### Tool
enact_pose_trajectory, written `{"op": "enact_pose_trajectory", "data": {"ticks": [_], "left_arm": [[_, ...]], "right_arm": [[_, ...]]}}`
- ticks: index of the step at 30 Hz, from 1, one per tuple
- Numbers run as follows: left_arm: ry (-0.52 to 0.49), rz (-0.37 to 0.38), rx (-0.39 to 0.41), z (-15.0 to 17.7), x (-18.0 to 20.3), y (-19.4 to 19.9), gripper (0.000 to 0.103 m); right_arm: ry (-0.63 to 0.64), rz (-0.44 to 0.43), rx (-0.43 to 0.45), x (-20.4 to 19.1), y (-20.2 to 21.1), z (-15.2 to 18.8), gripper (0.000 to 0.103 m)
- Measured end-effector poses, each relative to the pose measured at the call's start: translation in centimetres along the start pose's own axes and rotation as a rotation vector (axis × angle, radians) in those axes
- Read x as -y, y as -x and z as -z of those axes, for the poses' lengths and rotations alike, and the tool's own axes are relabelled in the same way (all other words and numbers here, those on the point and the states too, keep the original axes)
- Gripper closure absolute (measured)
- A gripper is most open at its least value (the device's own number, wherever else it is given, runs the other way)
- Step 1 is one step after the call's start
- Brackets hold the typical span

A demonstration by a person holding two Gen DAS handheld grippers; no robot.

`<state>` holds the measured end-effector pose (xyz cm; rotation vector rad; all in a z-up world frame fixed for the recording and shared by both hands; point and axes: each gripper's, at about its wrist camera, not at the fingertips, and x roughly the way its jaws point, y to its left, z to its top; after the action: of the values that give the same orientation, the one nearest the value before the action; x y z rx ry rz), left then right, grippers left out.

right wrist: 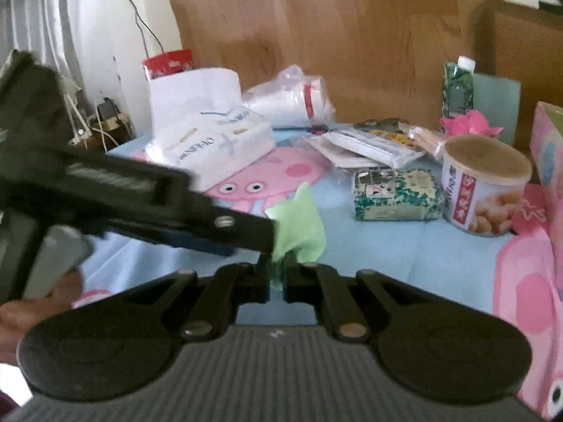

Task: Organize soft objects
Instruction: 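Grasp the light-green cloth with the right gripper, then carry the green cloth into the pink tin and open the right gripper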

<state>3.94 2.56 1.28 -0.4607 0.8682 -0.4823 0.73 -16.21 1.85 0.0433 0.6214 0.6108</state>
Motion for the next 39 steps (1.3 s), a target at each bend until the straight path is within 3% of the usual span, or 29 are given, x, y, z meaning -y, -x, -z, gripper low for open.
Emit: {"op": "enact_pose_trajectory", "data": {"ticks": [1, 2, 5, 16, 20, 23, 27, 29, 32, 36, 39], "left_arm": [[0.002, 0.045, -0.02, -0.1, 0.4, -0.2, 0.061], [0.005, 0.082, -0.036, -0.2, 0.7, -0.5, 0.068], [-0.031, 0.139, -0.053, -0.7, 3.2, -1.4, 0.073], [-0.336, 0.28, -0.036, -3.6, 19.3, -7.0, 0.074], [-0.387, 0.299, -0.049, -3.6, 23.5, -11.0, 0.074], [-0.397, 0.281, -0.054, -3.3, 25.1, -13.5, 0.074], [-0.396, 0.214, -0.02, -3.0, 25.0, -14.4, 0.073], [-0.392, 0.198, -0.006, -2.9, 23.9, -13.7, 0.072], [-0.393, 0.167, 0.041, -2.9, 21.7, -11.5, 0.072], [-0.364, 0.115, 0.094, -2.5, 18.0, -8.1, 0.072], [-0.344, 0.06, 0.119, -1.9, 14.5, -5.1, 0.072]], "right_arm": [[-0.007, 0.003, 0.007, 0.1, 0.5, 0.3, 0.095], [-0.02, 0.001, 0.015, 0.3, 0.9, 0.6, 0.095], [-0.024, 0.045, 0.087, 1.0, 2.5, 1.1, 0.095], [-0.063, 0.343, 0.388, 8.2, 12.2, 0.3, 0.095], [-0.1, 0.45, 0.411, 11.8, 13.8, 0.5, 0.094], [-0.113, 0.534, 0.379, 14.3, 13.4, 0.9, 0.094], [-0.157, 0.63, 0.301, 17.4, 12.4, 1.4, 0.087], [-0.162, 0.669, 0.282, 18.4, 12.4, 1.8, 0.057], [-0.166, 0.721, 0.327, 18.2, 13.1, 2.4, 0.037], [-0.186, 0.759, 0.388, 17.5, 14.1, 2.6, 0.037], [-0.206, 0.718, 0.45, 16.2, 15.0, 2.5, 0.037]]}}
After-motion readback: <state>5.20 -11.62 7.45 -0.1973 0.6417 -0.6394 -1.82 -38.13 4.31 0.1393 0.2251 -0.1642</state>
